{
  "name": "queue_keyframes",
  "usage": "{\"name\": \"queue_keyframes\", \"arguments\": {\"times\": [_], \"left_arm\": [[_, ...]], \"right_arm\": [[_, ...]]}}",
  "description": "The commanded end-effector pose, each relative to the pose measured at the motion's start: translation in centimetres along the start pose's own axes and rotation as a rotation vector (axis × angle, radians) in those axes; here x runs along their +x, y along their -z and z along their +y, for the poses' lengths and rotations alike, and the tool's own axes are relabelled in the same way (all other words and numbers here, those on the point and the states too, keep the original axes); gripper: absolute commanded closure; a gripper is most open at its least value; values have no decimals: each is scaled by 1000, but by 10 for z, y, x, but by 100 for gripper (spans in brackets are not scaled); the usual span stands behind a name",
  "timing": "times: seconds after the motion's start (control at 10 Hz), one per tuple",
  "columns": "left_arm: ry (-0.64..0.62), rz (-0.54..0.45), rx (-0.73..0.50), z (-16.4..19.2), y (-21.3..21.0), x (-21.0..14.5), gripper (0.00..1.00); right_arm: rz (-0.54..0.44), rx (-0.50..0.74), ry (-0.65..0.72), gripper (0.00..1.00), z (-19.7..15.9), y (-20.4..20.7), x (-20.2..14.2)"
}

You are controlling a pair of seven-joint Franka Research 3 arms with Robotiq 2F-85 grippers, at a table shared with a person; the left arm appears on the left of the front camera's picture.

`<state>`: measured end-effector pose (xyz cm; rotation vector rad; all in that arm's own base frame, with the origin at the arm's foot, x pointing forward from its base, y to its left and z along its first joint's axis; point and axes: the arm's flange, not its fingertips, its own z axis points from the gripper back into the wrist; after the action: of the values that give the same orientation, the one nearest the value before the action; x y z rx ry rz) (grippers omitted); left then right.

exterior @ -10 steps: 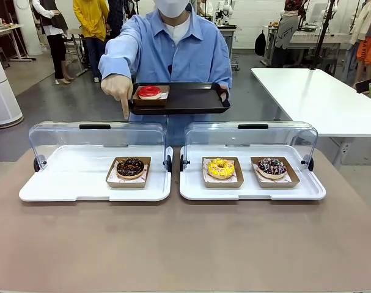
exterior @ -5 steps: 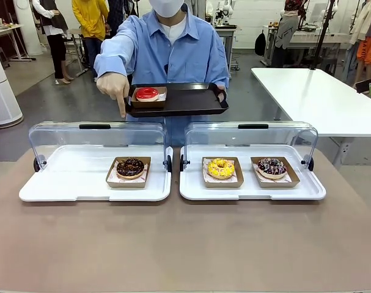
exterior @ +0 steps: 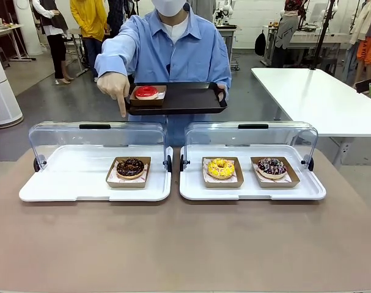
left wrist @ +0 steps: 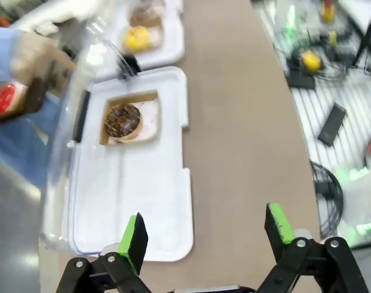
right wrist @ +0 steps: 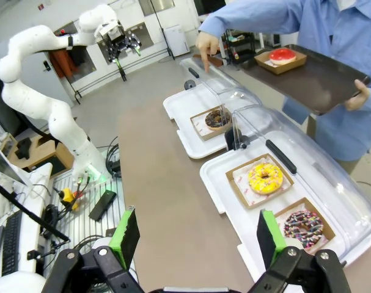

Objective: Provide the desired donut to the person.
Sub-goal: Pick up and lift the Paper togo box containing the Donut pointed at by the person.

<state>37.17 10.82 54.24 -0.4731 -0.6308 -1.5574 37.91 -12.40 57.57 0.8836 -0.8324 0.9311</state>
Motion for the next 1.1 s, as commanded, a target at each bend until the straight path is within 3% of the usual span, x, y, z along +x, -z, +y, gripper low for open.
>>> {"name": "queue_keyframes", "arguments": {"times": [0.0, 0.3, 0.5, 0.7, 1.0], "left_arm": [[66, 224, -71, 12, 30, 43, 0], [154, 508, -144, 27, 105, 116, 0], [172, 681, -118, 28, 161, 151, 0], [179, 735, -129, 36, 214, 172, 0], [183, 738, -101, 45, 276, 179, 0]], "right_arm": [[-6, 5, 0, 0, 0, 1, 0], [-6, 5, 0, 0, 0, 1, 0], [-6, 5, 0, 0, 0, 1, 0], [-6, 5, 0, 0, 0, 1, 0], [-6, 5, 0, 0, 0, 1, 0]]}}
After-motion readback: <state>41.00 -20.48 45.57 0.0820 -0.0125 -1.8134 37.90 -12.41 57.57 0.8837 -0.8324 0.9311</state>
